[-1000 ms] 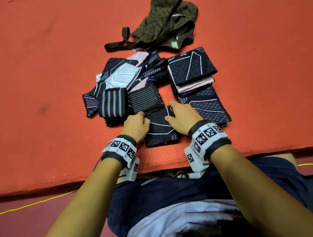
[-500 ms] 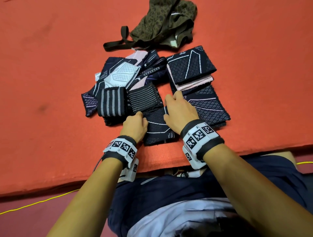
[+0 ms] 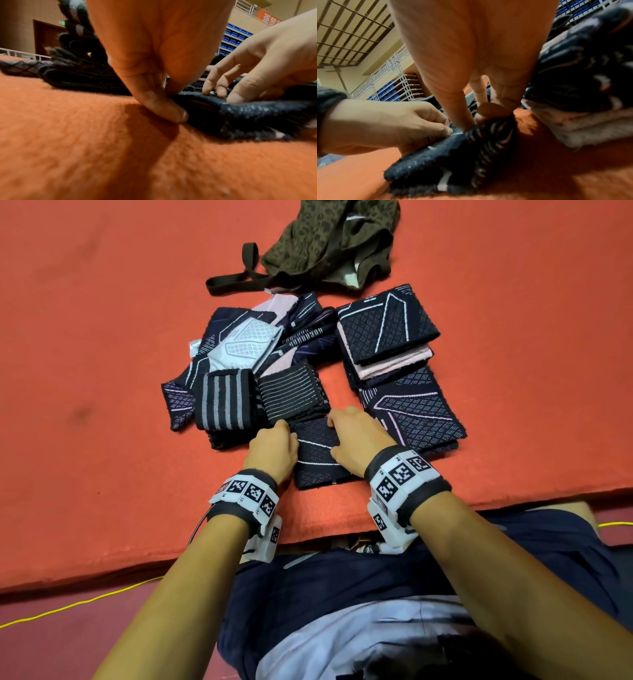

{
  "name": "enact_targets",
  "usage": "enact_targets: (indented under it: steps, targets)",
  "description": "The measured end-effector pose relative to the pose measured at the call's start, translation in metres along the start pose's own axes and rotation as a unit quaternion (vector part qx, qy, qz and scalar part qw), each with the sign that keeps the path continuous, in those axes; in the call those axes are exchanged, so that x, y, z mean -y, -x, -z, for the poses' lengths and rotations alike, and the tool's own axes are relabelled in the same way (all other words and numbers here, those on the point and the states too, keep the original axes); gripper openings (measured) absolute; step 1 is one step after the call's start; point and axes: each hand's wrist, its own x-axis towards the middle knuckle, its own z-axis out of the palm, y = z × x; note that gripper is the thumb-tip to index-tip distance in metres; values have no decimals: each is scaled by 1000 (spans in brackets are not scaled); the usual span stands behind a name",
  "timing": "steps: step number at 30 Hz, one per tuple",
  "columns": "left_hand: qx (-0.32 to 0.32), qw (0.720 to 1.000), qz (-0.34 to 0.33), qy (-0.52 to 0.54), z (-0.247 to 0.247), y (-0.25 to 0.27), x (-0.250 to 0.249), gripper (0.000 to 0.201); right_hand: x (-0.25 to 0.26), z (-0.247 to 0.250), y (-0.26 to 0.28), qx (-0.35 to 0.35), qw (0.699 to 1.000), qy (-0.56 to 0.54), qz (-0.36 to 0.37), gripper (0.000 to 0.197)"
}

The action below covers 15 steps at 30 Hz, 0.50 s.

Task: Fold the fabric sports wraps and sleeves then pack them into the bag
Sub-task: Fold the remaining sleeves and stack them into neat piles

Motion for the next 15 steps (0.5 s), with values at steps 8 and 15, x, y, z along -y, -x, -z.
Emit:
enact_targets:
  steps: [8,15]
  targets:
    - [-11,1000,13,21,1,1,-2,21,4,-11,7,20,999,-24,-11,47]
    - [-24,997,17,73,2,3,-1,17,12,-8,11,-36,997,16,-66,46]
